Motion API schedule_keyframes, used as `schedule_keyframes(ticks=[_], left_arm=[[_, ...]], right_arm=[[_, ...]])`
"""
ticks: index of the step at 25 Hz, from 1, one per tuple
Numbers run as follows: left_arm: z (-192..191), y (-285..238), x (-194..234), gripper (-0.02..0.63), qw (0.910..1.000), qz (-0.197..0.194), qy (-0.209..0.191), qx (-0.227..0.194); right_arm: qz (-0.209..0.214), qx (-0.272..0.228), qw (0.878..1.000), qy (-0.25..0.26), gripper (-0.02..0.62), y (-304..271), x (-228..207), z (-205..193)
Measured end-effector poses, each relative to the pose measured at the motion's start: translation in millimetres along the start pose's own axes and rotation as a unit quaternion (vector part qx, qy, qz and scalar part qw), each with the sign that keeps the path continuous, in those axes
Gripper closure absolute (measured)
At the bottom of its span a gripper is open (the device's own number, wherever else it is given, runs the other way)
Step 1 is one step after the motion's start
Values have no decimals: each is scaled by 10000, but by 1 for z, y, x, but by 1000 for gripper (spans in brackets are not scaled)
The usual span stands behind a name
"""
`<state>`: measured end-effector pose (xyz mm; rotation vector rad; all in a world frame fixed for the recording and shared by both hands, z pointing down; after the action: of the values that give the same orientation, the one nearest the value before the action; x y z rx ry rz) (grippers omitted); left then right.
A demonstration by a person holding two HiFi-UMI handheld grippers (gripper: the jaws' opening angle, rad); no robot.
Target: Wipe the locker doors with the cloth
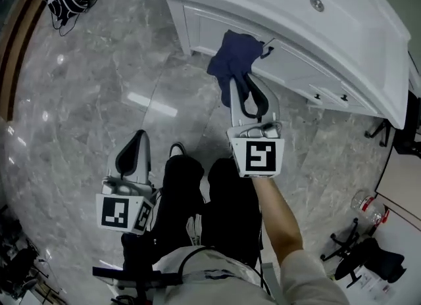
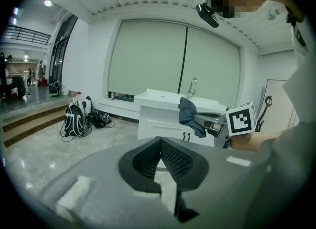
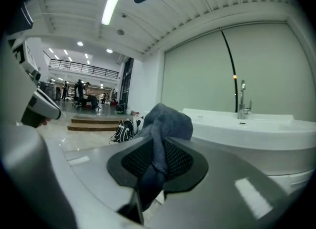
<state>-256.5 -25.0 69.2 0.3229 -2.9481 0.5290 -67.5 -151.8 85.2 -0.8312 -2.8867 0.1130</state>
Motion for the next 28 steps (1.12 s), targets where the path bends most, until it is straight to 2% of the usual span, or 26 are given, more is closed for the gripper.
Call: schedule_keyframes(ticks=[4, 8, 13, 17, 19, 22, 24, 28], left_arm=[[-72, -14, 41, 604, 9994, 167, 125, -272], [-139, -53, 66, 604, 9973, 137, 61, -725], [-211, -89, 92, 604, 9924, 171, -74, -1214], [-260, -111, 103, 604, 9896, 127, -60, -1432], [-276, -118, 105, 604, 9886, 62, -51, -1501], [-289, -121, 105, 604, 9871, -19, 13, -1601], [-292, -118, 106, 604, 9870, -12, 58, -1604], [-289, -113, 106, 604, 9861, -19, 18, -1661]], right_arm=[[262, -277, 9976, 583, 522, -49, 48, -55], [309, -672, 9930, 918, 522, -95, 66, -101], [187, -1298, 9812, 1413, 522, -157, 70, -133], [-69, -1478, 9727, 1786, 522, -198, 59, -156], [-194, -1443, 9721, 1837, 522, -214, 48, -169], [-372, -1345, 9770, 1615, 522, -227, 25, -176], [-455, -1327, 9791, 1475, 522, -227, 12, -176], [-684, -1331, 9768, 1534, 522, -215, -5, -174]])
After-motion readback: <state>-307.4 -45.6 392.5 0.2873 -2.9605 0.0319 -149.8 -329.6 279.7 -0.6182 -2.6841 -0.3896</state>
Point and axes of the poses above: the fingertips, and each gripper's own axes: y backward along the fingers, x to its left, z out of its top, the point moved 2 cm from there along y, backward along the fingers, and after that the axes turned 7 degrees about -x, right-handed, at the moved point
